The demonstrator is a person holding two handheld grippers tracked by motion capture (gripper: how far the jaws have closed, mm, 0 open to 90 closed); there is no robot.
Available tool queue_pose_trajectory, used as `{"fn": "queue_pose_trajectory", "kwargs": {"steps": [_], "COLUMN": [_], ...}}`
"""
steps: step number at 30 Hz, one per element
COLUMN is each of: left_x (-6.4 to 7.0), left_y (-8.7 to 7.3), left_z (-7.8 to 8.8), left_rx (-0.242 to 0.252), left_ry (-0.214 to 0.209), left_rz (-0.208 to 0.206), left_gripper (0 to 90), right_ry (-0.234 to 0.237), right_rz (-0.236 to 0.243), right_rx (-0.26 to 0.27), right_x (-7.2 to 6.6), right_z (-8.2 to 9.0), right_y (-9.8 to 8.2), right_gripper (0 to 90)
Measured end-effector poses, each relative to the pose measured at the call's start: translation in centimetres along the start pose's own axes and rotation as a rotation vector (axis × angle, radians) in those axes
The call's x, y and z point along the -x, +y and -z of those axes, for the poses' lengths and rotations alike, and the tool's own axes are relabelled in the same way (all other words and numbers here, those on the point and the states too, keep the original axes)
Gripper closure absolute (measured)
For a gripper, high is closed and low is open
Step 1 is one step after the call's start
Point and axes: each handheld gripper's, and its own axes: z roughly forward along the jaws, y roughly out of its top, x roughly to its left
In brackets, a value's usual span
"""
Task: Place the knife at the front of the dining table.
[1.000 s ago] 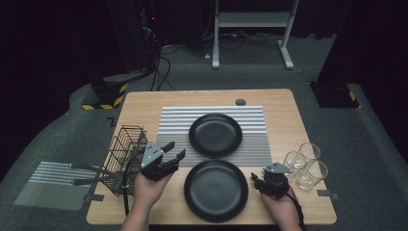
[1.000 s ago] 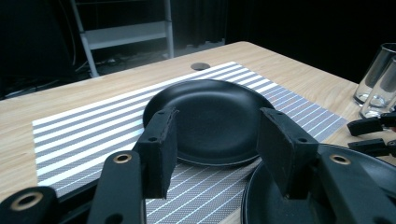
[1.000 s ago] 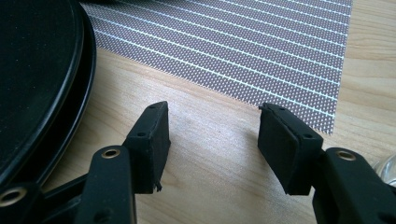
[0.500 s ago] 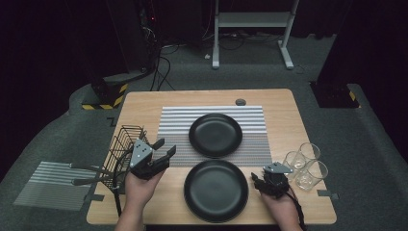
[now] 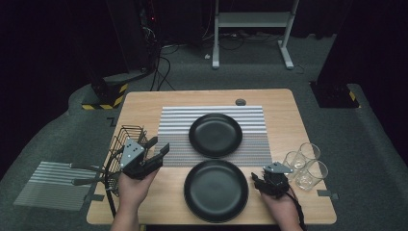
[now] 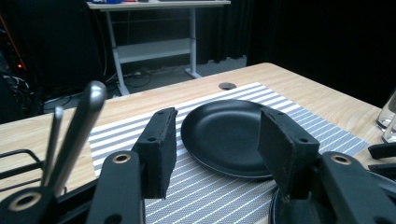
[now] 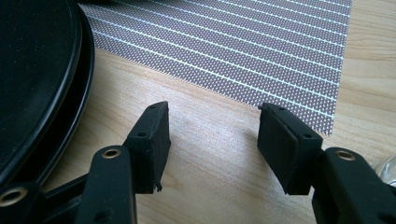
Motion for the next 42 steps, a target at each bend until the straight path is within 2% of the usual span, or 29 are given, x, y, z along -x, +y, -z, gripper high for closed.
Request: {"fn": "queue_pose_trajectory", "kwargs": {"steps": [7,11,26,28,37,38,42], "left_x": [-0.5,-0.8,-0.4,-0.5,-1.4,-1.5,-2.1], "left_y": [0.1,0.2,1.1,1.3,2.0,2.1,2.3], "left_z": [0.4,0.7,1.4,1.6,2.5,2.5,2.5], "left_rx": [-0.007,-0.009,0.004,0.001,0.005,0.019,0.012], "left_ry": [0.015,0.012,0.04,0.044,0.117,0.124,0.15], "left_rz": [0.0,0.014,-0.015,-0.008,-0.026,-0.024,-0.033], "left_gripper": [47.3,47.6,47.0,46.7,44.2,44.2,43.1], "right_ry": [0.0,0.0,-0.002,-0.002,-0.001,-0.001,0.002], "right_rz": [-0.001,-0.007,-0.002,-0.003,-0.001,-0.001,0.003], "right_rx": [0.0,-0.002,0.0,0.0,0.0,0.0,0.0], "right_x": [0.0,-0.1,0.0,0.0,0.0,0.0,0.0], "right_z": [0.0,0.0,0.0,0.0,0.0,0.0,0.0], "right_y": [0.0,0.0,0.0,0.0,0.0,0.0,0.0], "right_gripper": [43.5,43.4,43.4,43.4,43.3,43.3,43.3]}}
